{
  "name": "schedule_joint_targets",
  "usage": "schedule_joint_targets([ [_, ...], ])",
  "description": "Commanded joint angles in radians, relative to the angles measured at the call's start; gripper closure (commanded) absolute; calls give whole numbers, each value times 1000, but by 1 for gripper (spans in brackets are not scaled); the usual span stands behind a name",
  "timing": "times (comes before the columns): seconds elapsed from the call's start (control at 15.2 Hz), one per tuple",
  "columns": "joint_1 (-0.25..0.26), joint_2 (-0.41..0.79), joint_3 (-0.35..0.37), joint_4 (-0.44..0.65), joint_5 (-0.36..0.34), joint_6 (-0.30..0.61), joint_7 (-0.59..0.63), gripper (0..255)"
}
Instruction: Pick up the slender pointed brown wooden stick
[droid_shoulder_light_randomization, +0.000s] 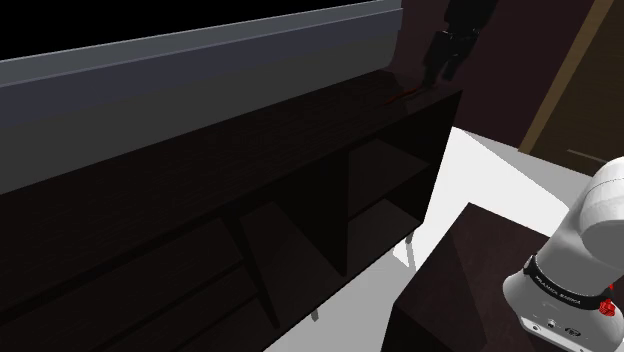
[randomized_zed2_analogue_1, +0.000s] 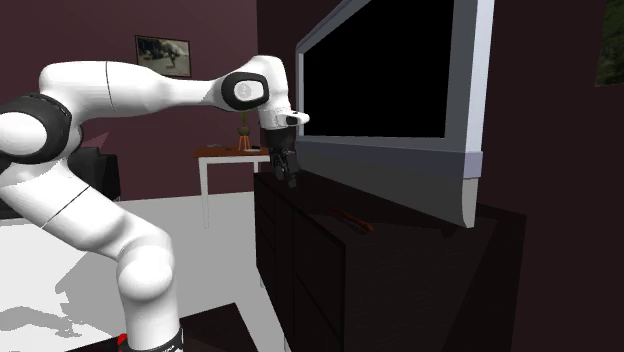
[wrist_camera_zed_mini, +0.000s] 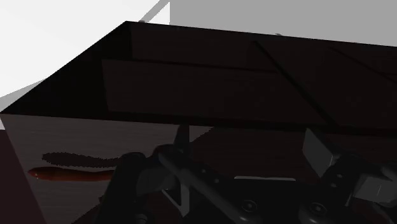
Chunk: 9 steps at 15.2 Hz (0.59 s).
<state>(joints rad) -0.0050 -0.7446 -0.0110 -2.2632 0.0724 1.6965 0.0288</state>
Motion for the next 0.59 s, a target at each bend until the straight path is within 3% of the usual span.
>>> schedule_joint_targets([
  [0.0, 0, 0, 0, 0, 0, 0, 0, 0],
  [0.53, 187, 118, -313, 56, -168, 56, -853, 0],
])
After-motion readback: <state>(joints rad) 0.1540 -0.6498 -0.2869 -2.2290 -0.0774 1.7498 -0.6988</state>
